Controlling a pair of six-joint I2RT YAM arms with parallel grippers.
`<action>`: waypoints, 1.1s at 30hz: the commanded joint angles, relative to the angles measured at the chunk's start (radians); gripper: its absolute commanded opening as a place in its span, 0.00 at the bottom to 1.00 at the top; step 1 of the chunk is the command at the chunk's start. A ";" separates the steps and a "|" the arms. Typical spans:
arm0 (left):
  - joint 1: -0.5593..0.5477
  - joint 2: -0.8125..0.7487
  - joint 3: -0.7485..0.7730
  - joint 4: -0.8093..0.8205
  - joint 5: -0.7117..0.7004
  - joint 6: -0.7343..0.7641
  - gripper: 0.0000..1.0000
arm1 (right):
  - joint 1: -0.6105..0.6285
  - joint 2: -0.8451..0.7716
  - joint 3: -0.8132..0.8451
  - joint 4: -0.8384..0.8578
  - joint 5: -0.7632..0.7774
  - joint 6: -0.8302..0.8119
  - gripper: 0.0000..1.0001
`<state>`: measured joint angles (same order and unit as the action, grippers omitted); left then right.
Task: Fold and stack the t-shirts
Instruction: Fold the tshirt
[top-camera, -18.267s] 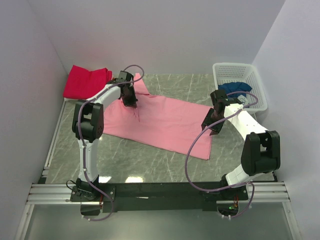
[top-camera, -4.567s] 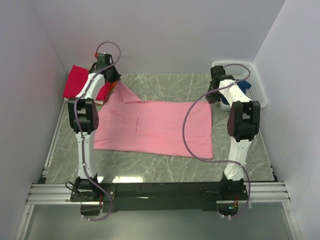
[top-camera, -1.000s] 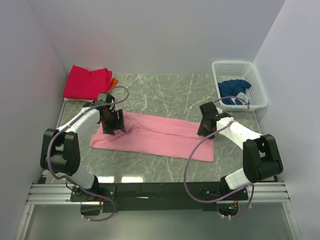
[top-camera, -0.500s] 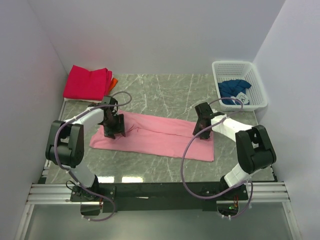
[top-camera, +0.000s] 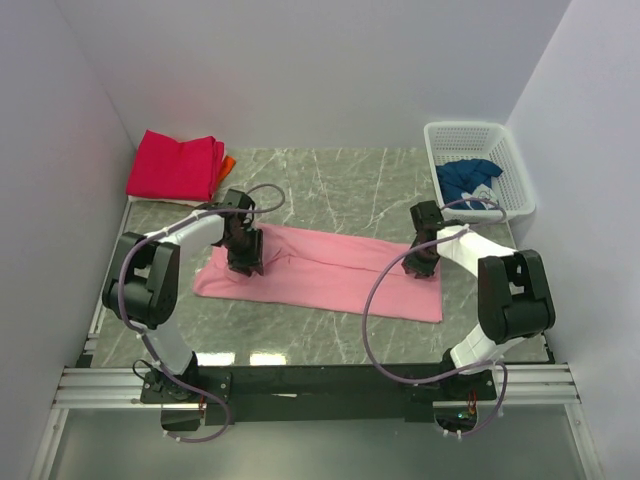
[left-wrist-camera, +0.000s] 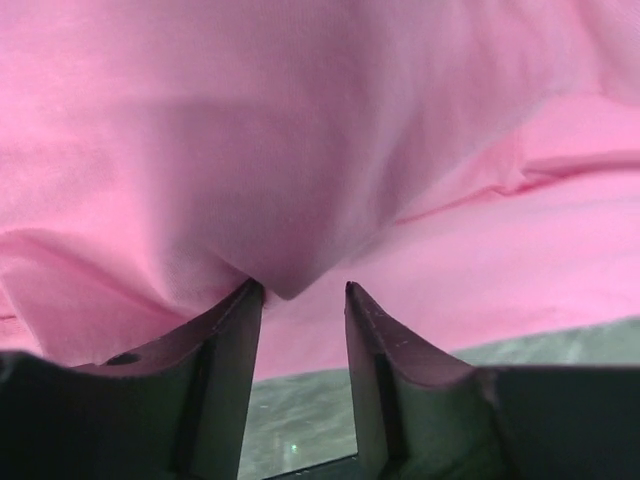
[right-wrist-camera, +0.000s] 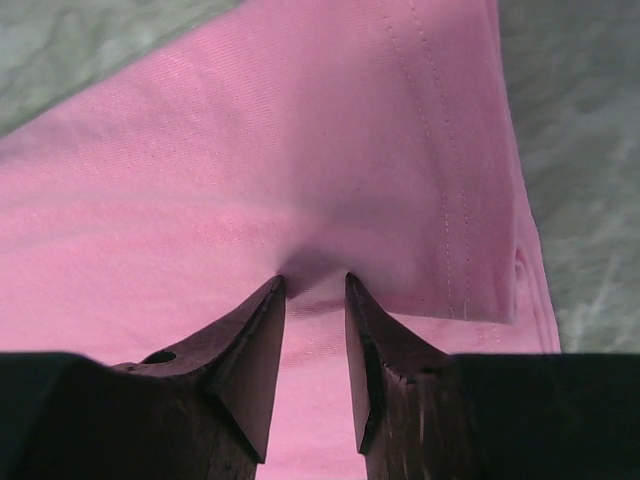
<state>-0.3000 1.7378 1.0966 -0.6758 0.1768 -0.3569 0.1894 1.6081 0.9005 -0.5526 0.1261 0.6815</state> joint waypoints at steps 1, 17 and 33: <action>-0.031 -0.001 0.048 0.013 0.121 0.001 0.45 | -0.066 -0.004 -0.057 -0.086 0.055 -0.040 0.38; 0.036 -0.238 0.045 -0.056 -0.069 -0.080 0.74 | -0.058 -0.117 0.139 -0.236 0.089 -0.099 0.39; 0.124 -0.202 -0.083 0.087 0.101 -0.065 0.73 | 0.458 0.174 0.457 -0.168 -0.157 0.058 0.39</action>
<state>-0.1745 1.5139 1.0298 -0.6483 0.2207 -0.4164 0.5972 1.7363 1.2797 -0.7383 0.0296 0.7010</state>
